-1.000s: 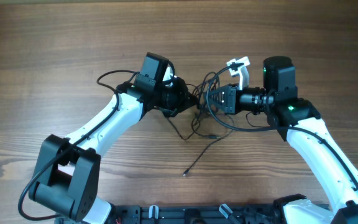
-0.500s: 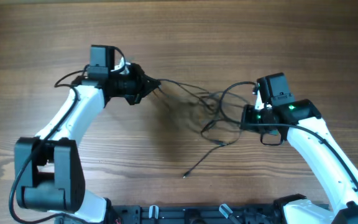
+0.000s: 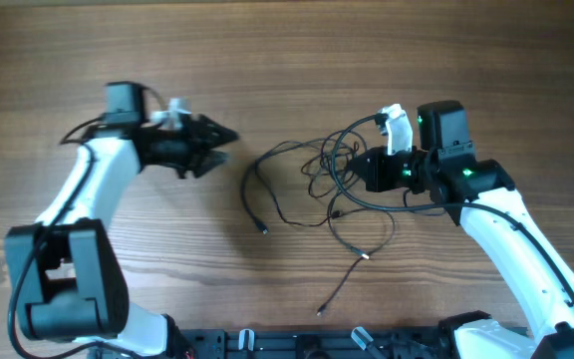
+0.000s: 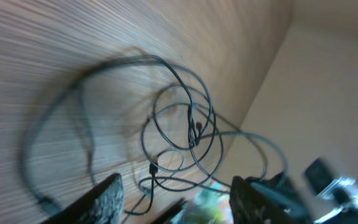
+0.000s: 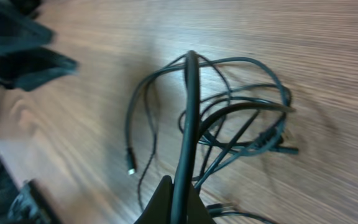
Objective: Untangle cables
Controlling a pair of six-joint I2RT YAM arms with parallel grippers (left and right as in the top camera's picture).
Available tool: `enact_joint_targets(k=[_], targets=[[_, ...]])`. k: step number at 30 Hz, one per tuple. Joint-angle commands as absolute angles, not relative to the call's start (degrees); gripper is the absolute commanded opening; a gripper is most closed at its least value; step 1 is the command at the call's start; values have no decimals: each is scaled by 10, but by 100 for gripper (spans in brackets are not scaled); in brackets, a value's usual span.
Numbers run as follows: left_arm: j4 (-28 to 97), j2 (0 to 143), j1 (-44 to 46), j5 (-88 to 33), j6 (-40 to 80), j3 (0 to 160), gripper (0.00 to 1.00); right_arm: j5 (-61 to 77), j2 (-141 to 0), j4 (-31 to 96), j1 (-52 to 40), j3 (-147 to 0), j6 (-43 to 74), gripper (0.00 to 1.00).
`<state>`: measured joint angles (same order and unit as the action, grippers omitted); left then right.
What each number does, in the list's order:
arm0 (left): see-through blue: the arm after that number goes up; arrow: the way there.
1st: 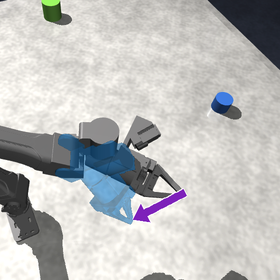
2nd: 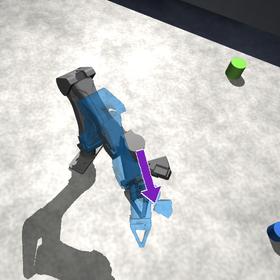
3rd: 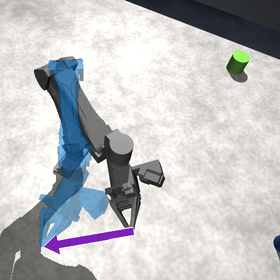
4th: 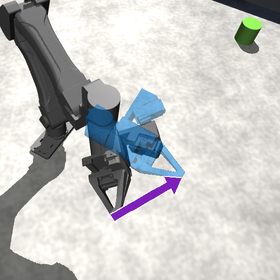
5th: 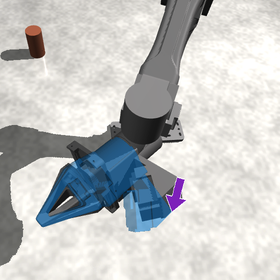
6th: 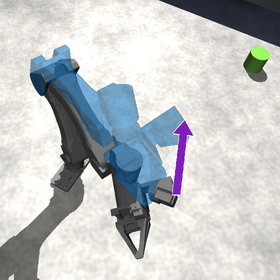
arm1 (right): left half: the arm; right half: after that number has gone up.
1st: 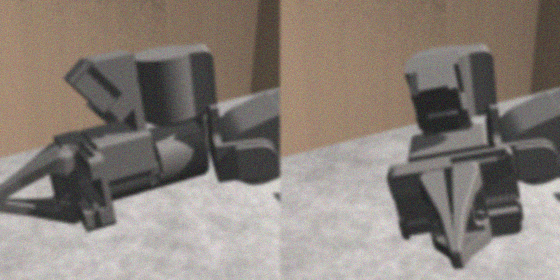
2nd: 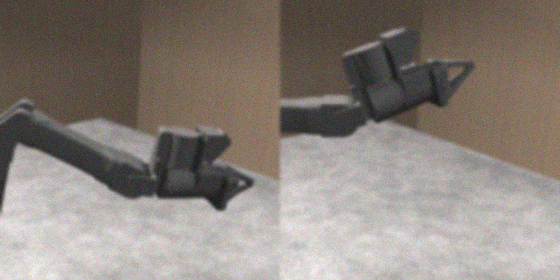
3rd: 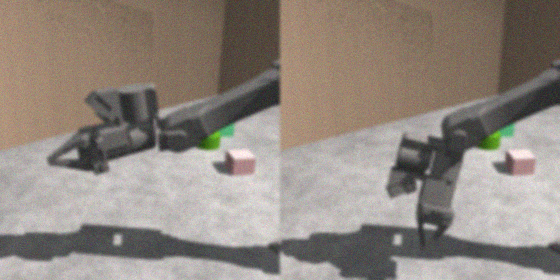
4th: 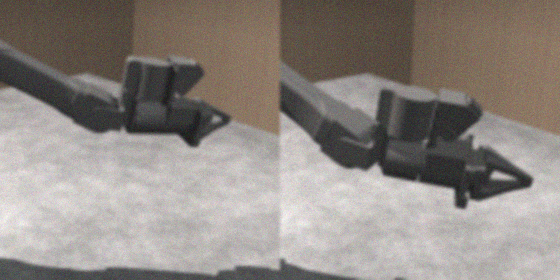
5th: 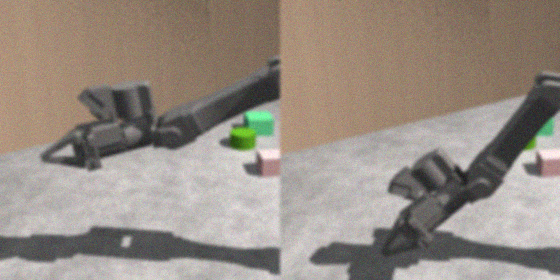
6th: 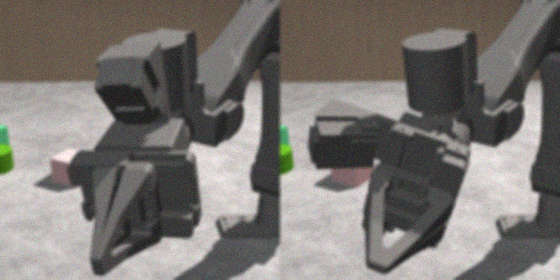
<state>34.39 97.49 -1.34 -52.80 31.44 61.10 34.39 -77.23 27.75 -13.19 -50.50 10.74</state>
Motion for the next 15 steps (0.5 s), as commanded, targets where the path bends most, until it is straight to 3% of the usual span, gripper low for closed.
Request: enact_joint_targets(k=[1, 8, 15], targets=[[303, 973, 91, -493, 287, 610, 54, 430, -764, 271, -133, -509, 89, 4], [203, 973, 243, -466, 295, 610, 54, 546, -764, 229, -133, -509, 90, 4], [206, 973, 284, -367, 309, 610, 46, 581, -764, 200, -133, -509, 107, 4]])
